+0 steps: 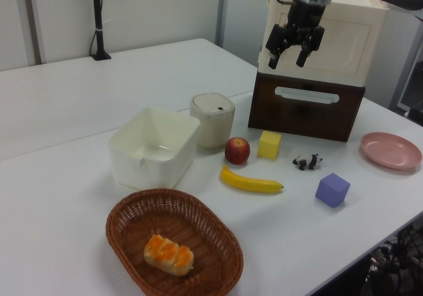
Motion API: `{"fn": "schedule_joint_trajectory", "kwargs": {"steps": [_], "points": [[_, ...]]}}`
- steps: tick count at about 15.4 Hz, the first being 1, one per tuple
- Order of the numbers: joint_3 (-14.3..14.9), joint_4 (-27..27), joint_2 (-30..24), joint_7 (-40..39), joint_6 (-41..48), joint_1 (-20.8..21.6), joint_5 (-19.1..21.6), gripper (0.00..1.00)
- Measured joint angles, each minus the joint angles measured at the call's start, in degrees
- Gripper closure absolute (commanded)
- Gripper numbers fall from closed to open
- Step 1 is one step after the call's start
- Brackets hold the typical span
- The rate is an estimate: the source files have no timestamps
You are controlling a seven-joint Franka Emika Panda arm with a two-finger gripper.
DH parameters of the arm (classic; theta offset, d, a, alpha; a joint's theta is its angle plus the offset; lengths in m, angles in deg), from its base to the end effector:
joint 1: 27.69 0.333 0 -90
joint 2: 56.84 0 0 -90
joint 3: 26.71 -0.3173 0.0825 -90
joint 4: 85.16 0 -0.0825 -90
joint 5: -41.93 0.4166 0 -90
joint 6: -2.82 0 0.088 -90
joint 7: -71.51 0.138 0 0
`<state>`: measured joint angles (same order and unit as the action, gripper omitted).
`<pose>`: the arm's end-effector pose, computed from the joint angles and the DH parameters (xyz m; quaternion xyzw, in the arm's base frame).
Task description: Slide the drawer open
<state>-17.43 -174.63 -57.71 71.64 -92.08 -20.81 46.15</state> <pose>0.5946 -0.0160 0.6169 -0.9975 0.0232 -0.0556 0.0369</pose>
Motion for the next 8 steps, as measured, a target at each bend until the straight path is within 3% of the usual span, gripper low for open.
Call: {"fn": "schedule_joint_trajectory", "kwargs": {"steps": [8], "points": [[-0.08,-0.42,1.32,0.0,0.03,0.05,0.0,0.0]]}}
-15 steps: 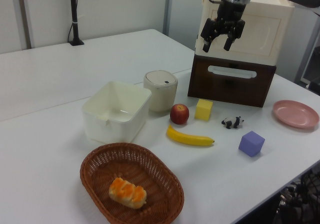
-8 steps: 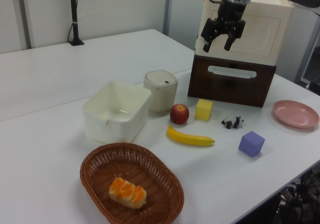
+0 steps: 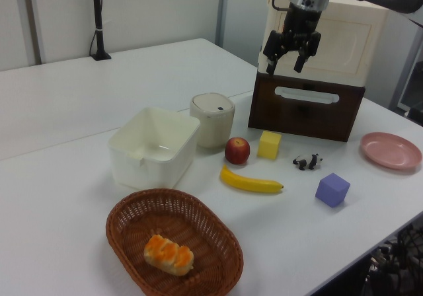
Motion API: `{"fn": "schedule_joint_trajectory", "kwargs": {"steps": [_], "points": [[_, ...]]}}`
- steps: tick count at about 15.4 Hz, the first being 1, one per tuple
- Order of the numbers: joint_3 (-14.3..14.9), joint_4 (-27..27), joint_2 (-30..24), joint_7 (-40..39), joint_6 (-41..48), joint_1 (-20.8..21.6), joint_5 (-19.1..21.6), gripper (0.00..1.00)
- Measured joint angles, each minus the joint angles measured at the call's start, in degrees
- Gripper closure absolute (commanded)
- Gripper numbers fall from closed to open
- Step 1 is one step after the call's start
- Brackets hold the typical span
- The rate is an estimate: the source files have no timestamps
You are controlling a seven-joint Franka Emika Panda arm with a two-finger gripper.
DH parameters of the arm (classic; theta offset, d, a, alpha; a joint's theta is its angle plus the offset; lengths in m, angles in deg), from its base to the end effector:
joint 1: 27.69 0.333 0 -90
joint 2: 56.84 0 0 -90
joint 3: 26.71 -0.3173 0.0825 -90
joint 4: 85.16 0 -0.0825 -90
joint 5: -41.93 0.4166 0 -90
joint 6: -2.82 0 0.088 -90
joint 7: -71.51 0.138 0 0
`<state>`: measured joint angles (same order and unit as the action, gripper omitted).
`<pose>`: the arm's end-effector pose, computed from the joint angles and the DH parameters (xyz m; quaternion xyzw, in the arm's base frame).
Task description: Slide the drawer open
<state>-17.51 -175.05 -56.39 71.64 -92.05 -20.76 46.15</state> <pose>0.6006 -0.0139 0.5995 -0.9983 0.0226 -0.0402 0.0354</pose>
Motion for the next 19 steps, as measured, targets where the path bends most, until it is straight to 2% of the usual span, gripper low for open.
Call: {"fn": "schedule_joint_trajectory", "kwargs": {"steps": [19], "points": [[-0.07,-0.24,0.1,1.74,0.31,0.05,0.0,0.0]]}}
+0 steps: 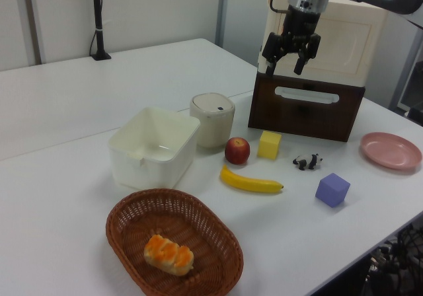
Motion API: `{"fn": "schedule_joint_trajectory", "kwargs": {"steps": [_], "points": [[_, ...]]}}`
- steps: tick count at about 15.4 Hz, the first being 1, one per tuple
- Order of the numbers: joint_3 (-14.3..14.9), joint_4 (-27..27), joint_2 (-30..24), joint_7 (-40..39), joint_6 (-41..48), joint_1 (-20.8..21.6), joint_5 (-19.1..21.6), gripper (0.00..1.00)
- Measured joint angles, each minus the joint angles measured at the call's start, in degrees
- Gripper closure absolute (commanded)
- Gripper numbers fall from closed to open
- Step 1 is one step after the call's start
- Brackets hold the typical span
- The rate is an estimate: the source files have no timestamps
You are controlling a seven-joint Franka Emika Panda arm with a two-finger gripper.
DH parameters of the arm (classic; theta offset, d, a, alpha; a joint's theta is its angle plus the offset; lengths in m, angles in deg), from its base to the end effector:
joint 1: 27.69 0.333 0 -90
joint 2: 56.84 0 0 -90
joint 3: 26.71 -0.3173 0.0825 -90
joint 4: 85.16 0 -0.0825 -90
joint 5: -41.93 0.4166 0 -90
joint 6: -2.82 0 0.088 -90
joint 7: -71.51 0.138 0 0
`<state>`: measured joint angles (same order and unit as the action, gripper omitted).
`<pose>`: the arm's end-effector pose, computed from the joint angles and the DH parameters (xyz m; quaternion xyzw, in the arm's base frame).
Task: Slide the drawer open
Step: 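Move the gripper down toward the dark wooden drawer's front handle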
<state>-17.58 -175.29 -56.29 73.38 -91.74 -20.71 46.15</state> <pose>0.6002 -0.0125 0.5957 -0.9981 0.0367 -0.0340 0.0359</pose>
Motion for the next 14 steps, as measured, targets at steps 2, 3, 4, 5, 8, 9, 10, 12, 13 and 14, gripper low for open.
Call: {"fn": "schedule_joint_trajectory", "kwargs": {"steps": [2,3,4,5,8,9,10,12,13,14], "points": [[0.01,-0.01,0.0,0.13,0.0,-0.04,0.0,0.0],[0.03,-0.01,0.0,0.31,0.0,-0.12,0.0,0.0],[0.08,-0.01,0.0,0.65,0.0,-0.4,0.0,0.0],[0.09,-0.01,0.0,0.66,0.0,-0.78,0.0,0.0],[0.13,-0.02,0.07,-3.31,0.0,-2.39,-0.85,0.0],[0.15,-0.05,0.11,-8.67,0.0,-2.79,-1.64,0.0],[0.15,-0.11,0.16,-15.02,0.01,-3.07,-2.31,0.0],[0.17,-0.28,0.26,-27.24,0.42,-3.82,-3.0,0.0],[0.2,-0.33,0.3,-31.51,0.58,-4.34,-3.16,0.0],[0.22,-0.38,0.33,-34.86,0.6,-4.77,-3.54,0.0]]}}
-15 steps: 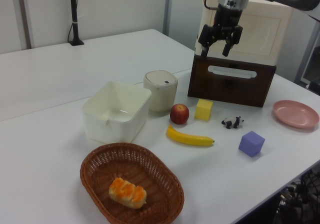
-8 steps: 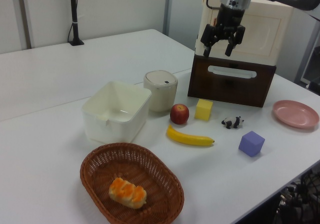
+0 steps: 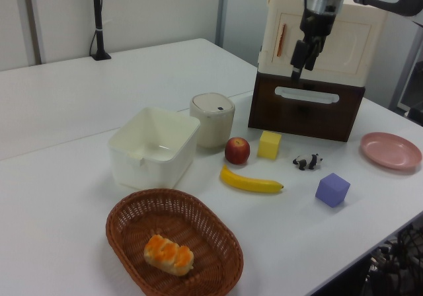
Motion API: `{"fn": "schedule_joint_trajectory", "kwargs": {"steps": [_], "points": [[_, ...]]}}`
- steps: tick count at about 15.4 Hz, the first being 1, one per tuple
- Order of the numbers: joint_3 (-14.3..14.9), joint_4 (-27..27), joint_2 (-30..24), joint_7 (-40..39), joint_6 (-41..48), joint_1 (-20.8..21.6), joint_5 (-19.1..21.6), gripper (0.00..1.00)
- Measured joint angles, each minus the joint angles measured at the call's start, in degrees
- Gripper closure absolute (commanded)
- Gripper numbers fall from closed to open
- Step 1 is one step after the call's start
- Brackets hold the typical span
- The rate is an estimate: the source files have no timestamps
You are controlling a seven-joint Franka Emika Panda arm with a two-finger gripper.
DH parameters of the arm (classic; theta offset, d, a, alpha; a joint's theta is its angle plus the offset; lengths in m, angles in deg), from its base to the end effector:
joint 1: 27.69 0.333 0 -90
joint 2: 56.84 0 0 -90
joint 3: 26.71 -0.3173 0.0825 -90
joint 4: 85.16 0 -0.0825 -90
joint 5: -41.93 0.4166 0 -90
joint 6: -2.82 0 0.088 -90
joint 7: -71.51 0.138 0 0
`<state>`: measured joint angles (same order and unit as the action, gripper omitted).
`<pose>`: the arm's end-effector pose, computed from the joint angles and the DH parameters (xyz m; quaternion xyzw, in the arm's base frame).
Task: Slide the drawer open
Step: 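Move the gripper down toward the dark wooden drawer's front handle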
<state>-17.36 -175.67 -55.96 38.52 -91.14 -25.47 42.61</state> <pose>0.5955 -0.0723 0.5876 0.9744 0.2235 0.0228 0.0033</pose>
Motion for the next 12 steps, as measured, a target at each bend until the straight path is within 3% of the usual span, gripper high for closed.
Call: {"fn": "schedule_joint_trajectory", "kwargs": {"steps": [7,12], "points": [[0.06,-1.23,1.1,-19.12,-0.59,-2.5,-4.41,0.0],[0.07,-3.78,3.44,-22.08,-12.04,-4.71,-5.62,0.0]]}}
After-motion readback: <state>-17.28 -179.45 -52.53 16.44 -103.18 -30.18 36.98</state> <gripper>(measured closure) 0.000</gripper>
